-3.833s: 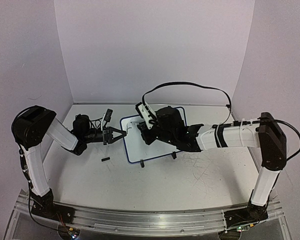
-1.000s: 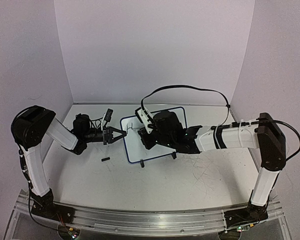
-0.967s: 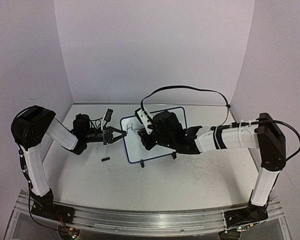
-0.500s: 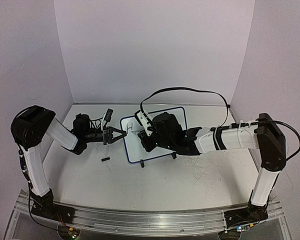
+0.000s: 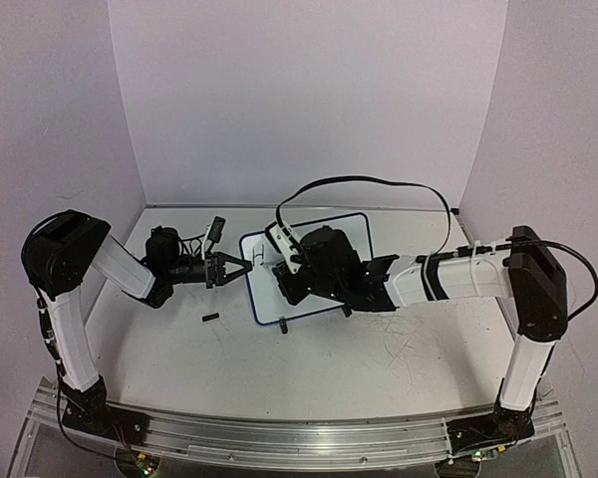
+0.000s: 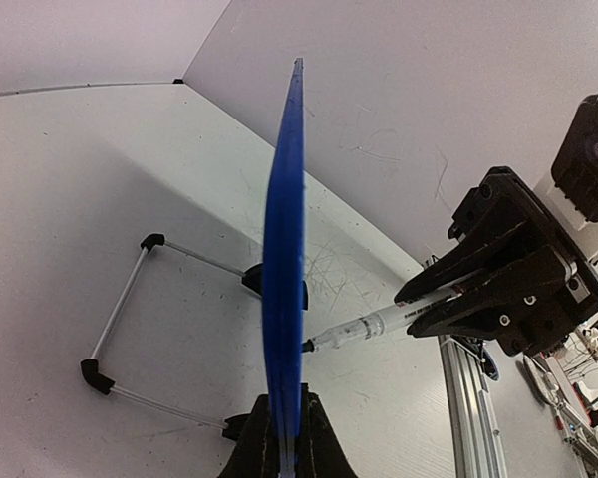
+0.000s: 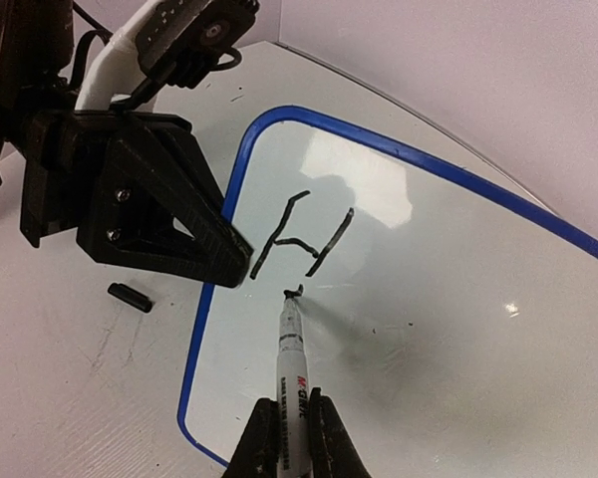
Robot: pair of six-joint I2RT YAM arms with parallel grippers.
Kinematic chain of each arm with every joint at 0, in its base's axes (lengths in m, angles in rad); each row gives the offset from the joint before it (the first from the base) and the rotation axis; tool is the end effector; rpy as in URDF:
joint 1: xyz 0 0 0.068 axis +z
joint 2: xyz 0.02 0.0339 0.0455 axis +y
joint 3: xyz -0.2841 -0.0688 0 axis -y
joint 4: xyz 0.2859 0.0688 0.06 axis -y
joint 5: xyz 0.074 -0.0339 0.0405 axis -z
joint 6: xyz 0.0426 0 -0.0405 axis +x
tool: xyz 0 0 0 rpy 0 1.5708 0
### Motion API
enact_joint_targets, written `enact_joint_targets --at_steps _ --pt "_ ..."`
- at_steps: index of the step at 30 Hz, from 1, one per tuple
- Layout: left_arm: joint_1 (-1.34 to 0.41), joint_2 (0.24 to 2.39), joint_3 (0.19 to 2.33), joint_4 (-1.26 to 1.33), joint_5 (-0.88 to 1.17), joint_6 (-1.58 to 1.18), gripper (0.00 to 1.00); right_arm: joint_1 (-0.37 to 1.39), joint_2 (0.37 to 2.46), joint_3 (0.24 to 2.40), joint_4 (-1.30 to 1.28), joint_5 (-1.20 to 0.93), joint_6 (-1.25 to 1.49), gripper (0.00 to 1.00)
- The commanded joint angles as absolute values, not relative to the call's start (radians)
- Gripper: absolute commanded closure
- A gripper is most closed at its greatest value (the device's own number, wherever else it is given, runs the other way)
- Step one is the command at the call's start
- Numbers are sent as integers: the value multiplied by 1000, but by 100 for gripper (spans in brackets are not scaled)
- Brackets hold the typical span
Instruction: Write a sentence on the whiteboard
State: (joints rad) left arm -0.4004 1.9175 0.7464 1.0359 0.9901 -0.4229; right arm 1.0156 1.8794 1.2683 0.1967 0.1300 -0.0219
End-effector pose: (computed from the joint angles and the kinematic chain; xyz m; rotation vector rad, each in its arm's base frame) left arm 0.3356 -0.1807 0.1276 0.7762 1.6957 -1.4240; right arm 0.2584 0.4061 0.2225 -0.9253 1.7935 0.5118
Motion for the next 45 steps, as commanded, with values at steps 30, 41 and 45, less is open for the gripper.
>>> enact_joint_targets --at_steps 30,41,45 --pt "-421 1925 756 951 973 -368 100 1008 1904 1352 213 241 -25 100" --pt "-420 1919 749 952 968 -364 100 1006 1766 1315 249 232 -97 100" --pt "-421 1918 749 951 965 -361 100 1005 1688 1207 285 169 -124 100"
